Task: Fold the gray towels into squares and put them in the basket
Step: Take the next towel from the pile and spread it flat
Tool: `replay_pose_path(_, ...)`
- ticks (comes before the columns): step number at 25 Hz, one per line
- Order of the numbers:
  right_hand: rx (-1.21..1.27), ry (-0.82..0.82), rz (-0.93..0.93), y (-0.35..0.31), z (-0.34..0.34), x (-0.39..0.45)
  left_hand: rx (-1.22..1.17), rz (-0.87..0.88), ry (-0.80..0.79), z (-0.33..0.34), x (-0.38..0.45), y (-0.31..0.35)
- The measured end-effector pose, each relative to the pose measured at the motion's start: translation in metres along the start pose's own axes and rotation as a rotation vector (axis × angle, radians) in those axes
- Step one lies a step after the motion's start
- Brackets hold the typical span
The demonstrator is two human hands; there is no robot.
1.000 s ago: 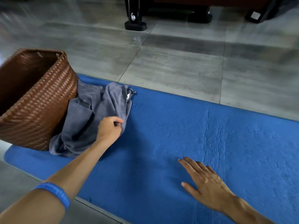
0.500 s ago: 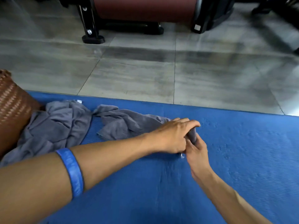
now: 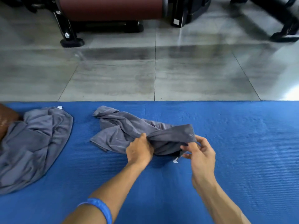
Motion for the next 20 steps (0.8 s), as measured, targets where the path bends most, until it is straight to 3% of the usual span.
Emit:
replay_pose_path(4, -0.008, 0.076, 0.062, 0.003, -0.007, 0.015, -0.522, -0.116, 0.012, -0.008, 0.012, -0.024)
replay_pose_path(5, -0.079, 0.093, 0.047, 0.007, -0.007, 0.02, -0.553, -0.119, 0.029, -0.015, 0.013, -0.028)
replay_pose_path(8, -0.706, 0.015, -0.182, 0.005, 0.01, 0.033, -0.28, 0.119, 0.025, -0.023, 0.017, -0.033)
replay_pose_path(9, -0.915, -0.077, -0.274, 0.005, 0.023, 0.032, -0.192, 0.182, -0.011, -0.02, 0.015, -0.031)
replay_pose_path(11, -1.148, -0.343, -0.413, 0.02, 0.049, 0.028, -0.248, 0.282, -0.048, -0.017, 0.008, -0.017)
replay_pose_path(13, -1.178, -0.567, -0.541, 0.033, 0.07, 0.012, -0.237, 0.45, -0.043, -0.026, -0.009, 0.022)
replay_pose_path(15, -0.957, -0.618, -0.524, 0.035, 0.071, 0.004, -0.245, 0.645, -0.066, -0.034, -0.033, 0.06)
replay_pose_path(17, -0.736, -0.466, -0.344, 0.033, 0.048, 0.016, -0.286, 0.686, -0.038, -0.041, -0.038, 0.068)
replay_pose_path(20, -0.738, -0.242, -0.294, 0.016, 0.016, 0.028, 0.017, 0.516, 0.088, -0.036, -0.018, 0.022)
Point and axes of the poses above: each hand's wrist, its own x-axis towards the middle knuckle, its own z-axis out of the palm, y = z × x, the point moved 9 cm from there along x, towards the middle knuckle, and after that the axes turned 8 degrees about x, right-handed, at the moved point
